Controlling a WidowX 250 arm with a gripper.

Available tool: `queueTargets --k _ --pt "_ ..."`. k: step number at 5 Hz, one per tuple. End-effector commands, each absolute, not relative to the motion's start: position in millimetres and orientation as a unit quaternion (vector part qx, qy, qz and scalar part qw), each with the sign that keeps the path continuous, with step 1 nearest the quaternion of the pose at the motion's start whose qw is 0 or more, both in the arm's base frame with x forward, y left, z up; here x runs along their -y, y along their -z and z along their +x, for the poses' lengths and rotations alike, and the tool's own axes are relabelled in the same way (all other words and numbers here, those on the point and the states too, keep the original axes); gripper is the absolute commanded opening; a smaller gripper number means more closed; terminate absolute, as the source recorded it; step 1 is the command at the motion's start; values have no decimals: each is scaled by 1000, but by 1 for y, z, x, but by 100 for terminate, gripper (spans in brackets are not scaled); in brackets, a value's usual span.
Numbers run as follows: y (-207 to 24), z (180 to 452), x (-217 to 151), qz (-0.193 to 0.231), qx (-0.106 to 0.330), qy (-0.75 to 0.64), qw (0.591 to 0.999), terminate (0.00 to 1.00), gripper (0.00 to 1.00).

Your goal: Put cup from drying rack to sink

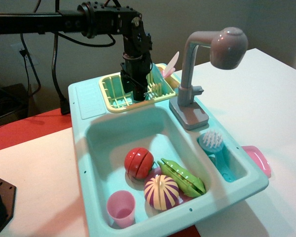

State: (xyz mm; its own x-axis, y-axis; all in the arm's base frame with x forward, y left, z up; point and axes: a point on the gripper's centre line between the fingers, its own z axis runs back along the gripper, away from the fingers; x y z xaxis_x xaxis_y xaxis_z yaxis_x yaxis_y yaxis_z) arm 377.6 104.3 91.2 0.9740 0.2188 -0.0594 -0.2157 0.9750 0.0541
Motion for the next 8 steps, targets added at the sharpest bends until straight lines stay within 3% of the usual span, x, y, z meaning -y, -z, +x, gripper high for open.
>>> queueTargets --k 1,3,4,6,7,8 --pt "-103 379 -106 30 -8 -117 993 0 0" --pt "-105 378 -105 29 -5 -119 992 0 0" --pt "-123 381 -108 26 11 -122 992 0 0" --pt "-192 399 -108 26 93 -120 988 0 0" --pt "-214 402 -97 16 116 -112 987 0 0" --pt "-214 403 -59 -1 112 -73 991 0 0"
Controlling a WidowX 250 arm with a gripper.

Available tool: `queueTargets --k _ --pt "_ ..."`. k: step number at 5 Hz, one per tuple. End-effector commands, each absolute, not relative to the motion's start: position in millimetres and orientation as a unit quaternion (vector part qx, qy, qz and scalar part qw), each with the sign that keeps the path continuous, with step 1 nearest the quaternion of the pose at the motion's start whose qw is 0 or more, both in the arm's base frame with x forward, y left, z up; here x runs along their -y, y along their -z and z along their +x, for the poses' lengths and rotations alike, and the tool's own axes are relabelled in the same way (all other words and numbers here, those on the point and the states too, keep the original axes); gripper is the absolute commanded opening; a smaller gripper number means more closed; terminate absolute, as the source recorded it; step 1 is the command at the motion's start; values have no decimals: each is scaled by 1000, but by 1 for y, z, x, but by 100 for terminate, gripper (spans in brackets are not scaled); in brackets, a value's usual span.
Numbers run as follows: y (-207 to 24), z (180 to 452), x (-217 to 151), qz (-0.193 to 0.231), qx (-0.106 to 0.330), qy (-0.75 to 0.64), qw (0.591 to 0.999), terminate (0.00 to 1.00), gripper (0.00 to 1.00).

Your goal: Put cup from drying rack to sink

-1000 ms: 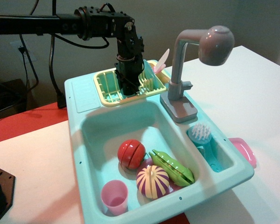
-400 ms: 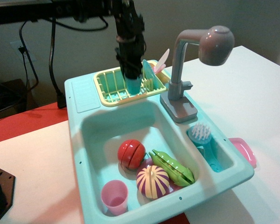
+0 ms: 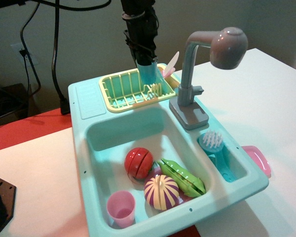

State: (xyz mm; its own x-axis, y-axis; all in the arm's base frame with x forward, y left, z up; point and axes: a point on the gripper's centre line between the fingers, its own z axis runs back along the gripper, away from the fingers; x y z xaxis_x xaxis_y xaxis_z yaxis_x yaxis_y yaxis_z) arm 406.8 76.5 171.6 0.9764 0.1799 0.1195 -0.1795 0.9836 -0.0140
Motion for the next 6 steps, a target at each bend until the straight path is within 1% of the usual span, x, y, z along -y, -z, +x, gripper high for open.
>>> queueTargets --k 1,2,3,4,6 --pt "-201 395 -16 -24 90 -30 995 0 0" --pt "-189 385 12 -33 74 -3 997 0 0" --pt "-178 377 15 -28 55 -10 998 0 0" --pt "-160 367 6 -12 39 -14 999 0 0" --pt "-143 360 -6 -2 27 -25 999 0 0"
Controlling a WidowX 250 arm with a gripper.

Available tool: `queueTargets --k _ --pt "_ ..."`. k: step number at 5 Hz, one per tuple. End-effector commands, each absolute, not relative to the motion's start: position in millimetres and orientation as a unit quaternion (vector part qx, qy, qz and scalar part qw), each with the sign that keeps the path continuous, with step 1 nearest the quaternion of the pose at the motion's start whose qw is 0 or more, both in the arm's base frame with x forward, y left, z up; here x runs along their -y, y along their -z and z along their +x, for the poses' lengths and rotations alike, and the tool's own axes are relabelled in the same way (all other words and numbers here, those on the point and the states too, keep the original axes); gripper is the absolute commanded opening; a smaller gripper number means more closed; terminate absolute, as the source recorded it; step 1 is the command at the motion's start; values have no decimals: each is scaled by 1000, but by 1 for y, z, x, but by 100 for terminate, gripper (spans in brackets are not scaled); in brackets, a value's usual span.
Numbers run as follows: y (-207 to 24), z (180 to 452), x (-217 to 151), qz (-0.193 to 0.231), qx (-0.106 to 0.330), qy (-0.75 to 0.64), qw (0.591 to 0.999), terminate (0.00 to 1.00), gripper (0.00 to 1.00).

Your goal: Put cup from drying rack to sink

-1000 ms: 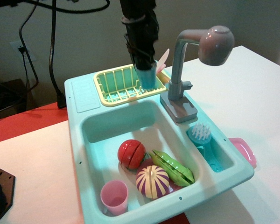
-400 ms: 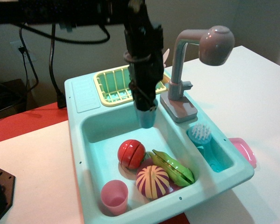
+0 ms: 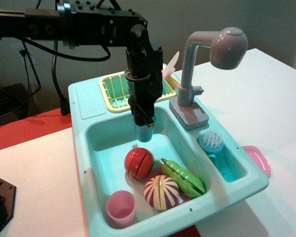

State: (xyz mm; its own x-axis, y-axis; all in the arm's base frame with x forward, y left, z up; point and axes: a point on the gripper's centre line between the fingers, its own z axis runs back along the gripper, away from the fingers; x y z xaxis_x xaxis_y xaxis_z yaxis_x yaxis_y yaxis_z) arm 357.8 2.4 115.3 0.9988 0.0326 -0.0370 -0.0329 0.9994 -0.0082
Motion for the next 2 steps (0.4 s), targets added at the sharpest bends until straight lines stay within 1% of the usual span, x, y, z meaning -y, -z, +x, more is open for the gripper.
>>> queueTargets --k 1,2 --pt "-139 359 -10 8 28 -29 999 0 0" --pt "-146 358 -16 26 53 -57 997 100 0"
